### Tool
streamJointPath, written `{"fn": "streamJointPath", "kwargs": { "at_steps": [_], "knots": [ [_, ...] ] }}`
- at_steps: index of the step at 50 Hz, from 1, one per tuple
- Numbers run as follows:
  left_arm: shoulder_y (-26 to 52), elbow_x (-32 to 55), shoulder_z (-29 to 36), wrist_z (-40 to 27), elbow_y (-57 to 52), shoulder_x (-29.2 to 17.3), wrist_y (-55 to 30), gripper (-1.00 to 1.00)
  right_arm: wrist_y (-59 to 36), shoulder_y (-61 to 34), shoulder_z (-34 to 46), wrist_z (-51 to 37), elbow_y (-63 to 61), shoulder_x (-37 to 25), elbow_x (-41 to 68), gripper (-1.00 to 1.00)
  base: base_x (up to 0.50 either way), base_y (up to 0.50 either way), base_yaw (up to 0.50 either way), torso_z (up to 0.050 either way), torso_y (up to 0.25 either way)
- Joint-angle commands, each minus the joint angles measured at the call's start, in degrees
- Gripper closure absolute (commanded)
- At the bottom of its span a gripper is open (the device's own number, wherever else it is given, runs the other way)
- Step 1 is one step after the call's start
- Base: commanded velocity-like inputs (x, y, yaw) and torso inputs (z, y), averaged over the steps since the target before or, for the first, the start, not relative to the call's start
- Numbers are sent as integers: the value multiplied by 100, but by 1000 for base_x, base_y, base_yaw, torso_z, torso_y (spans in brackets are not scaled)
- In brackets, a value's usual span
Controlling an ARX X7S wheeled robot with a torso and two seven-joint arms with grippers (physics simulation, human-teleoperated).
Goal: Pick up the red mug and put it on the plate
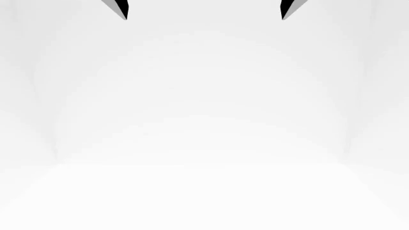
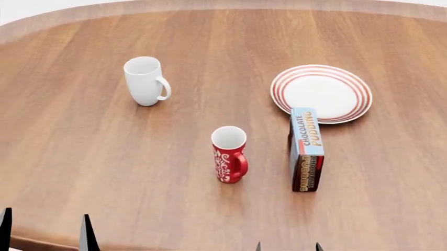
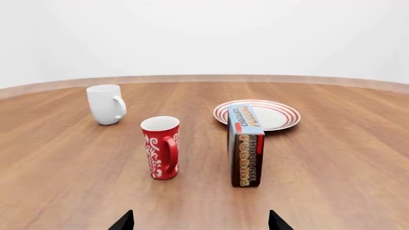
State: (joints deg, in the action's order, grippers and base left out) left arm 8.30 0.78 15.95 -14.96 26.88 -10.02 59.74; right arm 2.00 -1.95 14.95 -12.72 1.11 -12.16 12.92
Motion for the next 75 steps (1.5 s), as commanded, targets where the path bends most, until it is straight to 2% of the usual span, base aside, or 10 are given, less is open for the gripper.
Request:
{"fn": "streamJointPath", "kwargs": {
  "at_steps": [1, 38, 75],
  "knots": [
    [-6, 4, -33, 44, -1, 21, 2, -100, 14, -10, 28, -20, 12, -22, 22, -100, 0, 137, 0, 0, 0],
    [-37, 2, -227, 266, -12, 139, 12, -100, -21, -42, 97, -157, 17, -75, 62, -100, 7, 55, 0, 0, 0],
    [-77, 2, -514, 595, -28, 317, 18, -100, 36, -53, 167, -209, 32, -127, 140, -100, 191, 0, 0, 0, 0]
  ]
}}
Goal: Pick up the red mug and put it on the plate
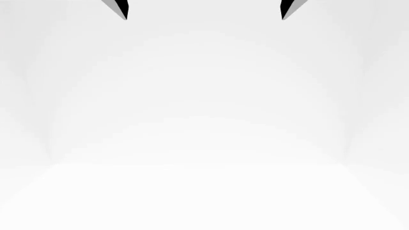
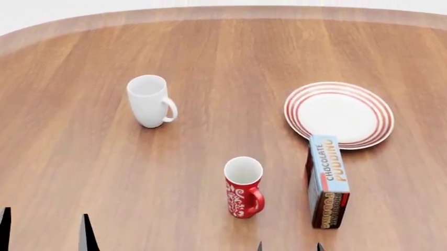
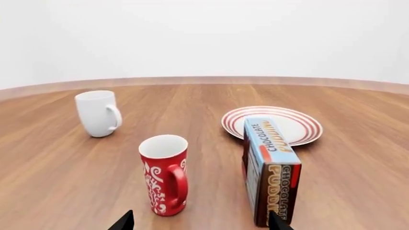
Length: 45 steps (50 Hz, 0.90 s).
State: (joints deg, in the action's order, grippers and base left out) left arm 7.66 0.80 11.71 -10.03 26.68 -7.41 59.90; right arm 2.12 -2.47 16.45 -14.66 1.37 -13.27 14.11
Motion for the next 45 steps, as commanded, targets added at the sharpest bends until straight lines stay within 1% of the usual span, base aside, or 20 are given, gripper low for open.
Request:
{"fn": "streamJointPath", "kwargs": {
  "at_steps": [1, 45],
  "knots": [
    [-13, 0, -99, 114, -7, 62, 2, -100, 34, -3, 19, -13, 15, -16, 23, -100, 195, 0, 0, 0, 0],
    [-64, 18, -627, 745, -32, 402, 6, -100, 112, -21, 100, -90, 41, -85, 109, -100, 198, 0, 0, 0, 0]
  ]
}}
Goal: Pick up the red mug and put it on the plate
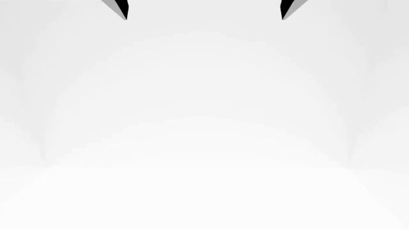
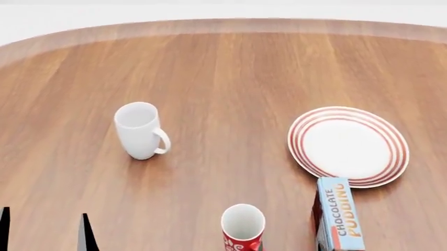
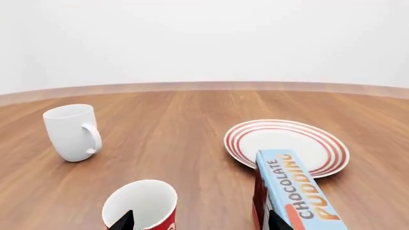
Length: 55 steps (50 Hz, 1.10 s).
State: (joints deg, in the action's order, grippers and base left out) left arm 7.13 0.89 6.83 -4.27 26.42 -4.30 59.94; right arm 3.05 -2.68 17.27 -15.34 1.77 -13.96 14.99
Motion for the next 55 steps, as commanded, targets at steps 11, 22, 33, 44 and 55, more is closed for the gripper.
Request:
{"fn": "streamJointPath", "kwargs": {
  "at_steps": [11, 22, 33, 44, 55],
  "knots": [
    [-19, 20, -303, 378, -7, 198, 1, -100, 23, -8, 42, -43, 1, -32, 41, -100, 198, 0, 0, 0, 0],
    [-26, 32, -445, 554, -20, 292, 2, -100, 15, -12, 66, -69, -10, -51, 59, -100, 199, 0, 0, 0, 0],
    [-28, 45, -522, 660, -28, 345, 2, -100, 8, -15, 94, -89, -14, -69, 74, -100, 200, 0, 0, 0, 0],
    [-29, 50, -536, 679, -30, 354, 2, -100, 16, -16, 114, -105, -23, -86, 96, -100, 197, 0, 0, 0, 0],
    [-30, 55, -547, 697, -41, 362, 3, -100, 18, -13, 129, -131, -43, -106, 118, -100, 199, 0, 0, 0, 0]
  ]
}}
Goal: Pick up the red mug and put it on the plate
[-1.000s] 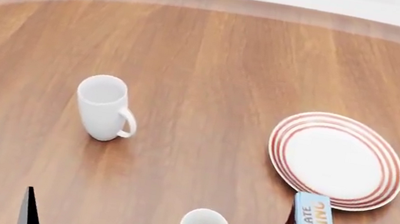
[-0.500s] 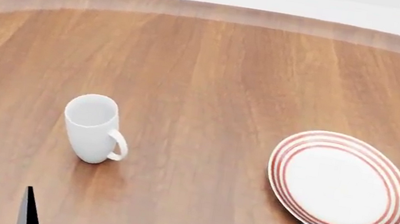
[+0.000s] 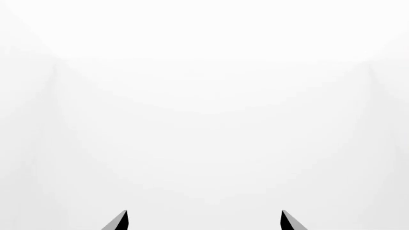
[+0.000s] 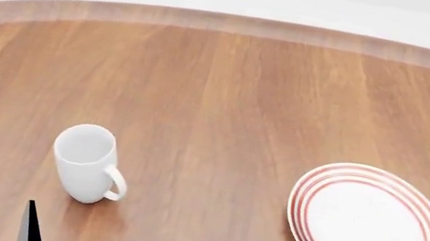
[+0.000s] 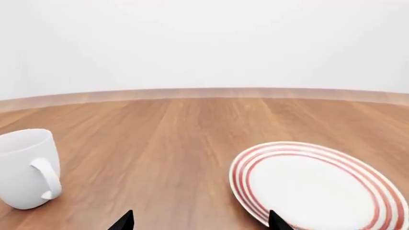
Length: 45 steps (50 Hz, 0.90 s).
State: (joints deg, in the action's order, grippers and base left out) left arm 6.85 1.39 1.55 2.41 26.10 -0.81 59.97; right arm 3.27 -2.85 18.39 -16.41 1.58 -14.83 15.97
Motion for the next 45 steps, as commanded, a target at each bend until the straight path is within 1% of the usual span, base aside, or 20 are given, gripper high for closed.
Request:
{"fn": "streamJointPath", "kwargs": {
  "at_steps": [1, 15, 27, 28, 30, 32, 33, 34, 35, 38, 45],
  "knots": [
    [-2, 2, -23, 25, -11, 15, 0, -100, 0, 1, 20, -24, -16, -20, 19, -100, 199, 0, 0, 0, 0],
    [-3, 5, -25, 32, -17, 17, 1, -100, 2, -12, 38, -68, 11, -30, 31, -100, 189, 0, 0, 0, 1],
    [-3, 25, -29, 39, -14, 23, 0, -100, -54, -41, 98, -128, 10, -53, -36, -100, 16, 0, 0, 0, 0],
    [-3, 22, -30, 39, -11, 23, 0, -100, 68, -16, 61, -141, 1, -34, -23, -100, 0, 0, 0, 0, 0],
    [1, 41, -19, 52, 10, 19, 0, -100, 34, 48, 190, -247, -183, -133, -355, -100, 0, 0, 0, 0, 0],
    [2, 58, -13, 69, 17, 19, 0, -100, -88, 190, 167, -227, -766, -228, -180, -100, 0, 0, 0, 0, 0],
    [2, 66, -14, 76, 16, 21, 0, -100, -408, 263, 156, -330, -1305, -336, -135, -100, 0, 0, 0, 0, 0],
    [2, 69, -15, 81, 17, 22, 0, -100, -492, 272, 186, -383, -1445, -376, -225, -100, 0, 0, 0, 0, 0],
    [2, 74, -13, 97, 14, 22, 0, -100, -830, 350, 252, -484, -1953, -497, -324, -100, 0, 0, 0, 0, 0],
    [1, 80, -22, 109, 12, 28, 0, -100, -1123, 483, 302, -592, -2462, -625, -411, -100, 0, 0, 0, 0, 0],
    [-2, 68, -42, 107, -11, 38, 0, -100, -1077, 1040, 331, -741, -3143, -888, -594, -100, 0, 0, 0, 0, 0]
  ]
}}
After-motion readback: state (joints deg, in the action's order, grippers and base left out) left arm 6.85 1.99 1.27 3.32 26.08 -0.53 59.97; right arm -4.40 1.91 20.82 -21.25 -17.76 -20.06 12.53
